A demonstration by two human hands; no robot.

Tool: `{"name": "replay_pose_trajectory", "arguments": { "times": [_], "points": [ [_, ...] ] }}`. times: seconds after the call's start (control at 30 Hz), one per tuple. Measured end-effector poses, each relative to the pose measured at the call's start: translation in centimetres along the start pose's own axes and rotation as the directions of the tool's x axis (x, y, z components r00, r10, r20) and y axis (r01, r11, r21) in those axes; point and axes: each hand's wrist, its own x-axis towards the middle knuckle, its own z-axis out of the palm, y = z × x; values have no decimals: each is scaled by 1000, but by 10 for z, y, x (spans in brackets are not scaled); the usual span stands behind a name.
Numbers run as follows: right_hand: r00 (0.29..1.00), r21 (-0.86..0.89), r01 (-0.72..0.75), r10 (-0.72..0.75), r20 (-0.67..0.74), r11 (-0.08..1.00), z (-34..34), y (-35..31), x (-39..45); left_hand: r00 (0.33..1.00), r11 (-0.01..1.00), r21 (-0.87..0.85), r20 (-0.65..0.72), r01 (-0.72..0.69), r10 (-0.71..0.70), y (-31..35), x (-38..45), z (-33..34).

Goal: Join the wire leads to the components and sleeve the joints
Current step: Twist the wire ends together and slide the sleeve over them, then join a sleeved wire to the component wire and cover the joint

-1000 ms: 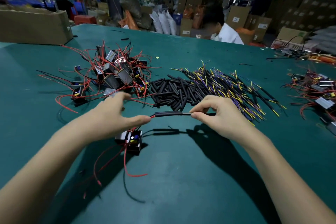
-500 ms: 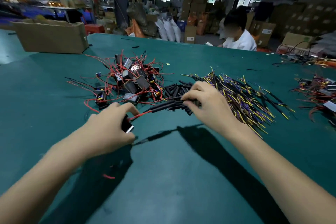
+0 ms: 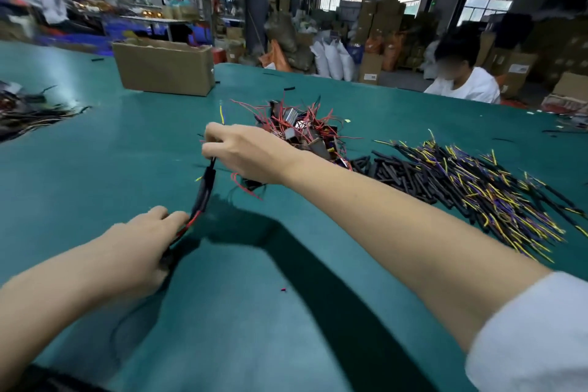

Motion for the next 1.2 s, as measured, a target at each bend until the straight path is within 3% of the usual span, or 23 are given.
{"name": "replay_pose_trajectory", "arguments": {
  "times": [0.1,0.17,0.33,0.43,0.5,0.6,0.67,0.73,0.8,0.87,1.03,1.2],
  "points": [
    [996,45,-45,42,76,998,12,-3,23,961,980,72,-224,183,-163,13,-1,5],
    [990,110,-86,73,119,990,23,-5,28,922,974,73,-346,212,-175,28,3,7],
    [975,239,-167,125,181,957,42,-3,13,960,974,93,-207,208,-186,53,20,12],
    [965,321,-253,259,24,913,40,9,-3,959,964,110,-174,243,-222,54,24,12],
    [871,401,-385,471,-139,831,35,22,-18,961,960,125,-155,251,-231,50,27,13],
    [558,485,-652,802,-215,583,34,46,-45,958,952,144,-142,270,-250,50,31,15],
    [380,471,-806,923,-56,360,37,60,-62,958,951,161,-151,265,-242,57,35,14],
    [313,414,-883,935,164,223,42,67,-73,962,956,167,-165,243,-216,64,41,11],
    [315,391,-900,905,285,191,47,68,-79,963,957,175,-182,231,-199,67,49,8],
    [321,426,-886,904,282,182,47,69,-80,963,958,174,-184,229,-197,68,55,6],
    [252,681,-725,959,127,101,24,78,-77,951,940,175,-153,294,-269,61,56,9],
    [212,834,-534,977,-25,137,-7,94,-85,929,901,236,-166,363,-330,55,48,10]
  ]
}}
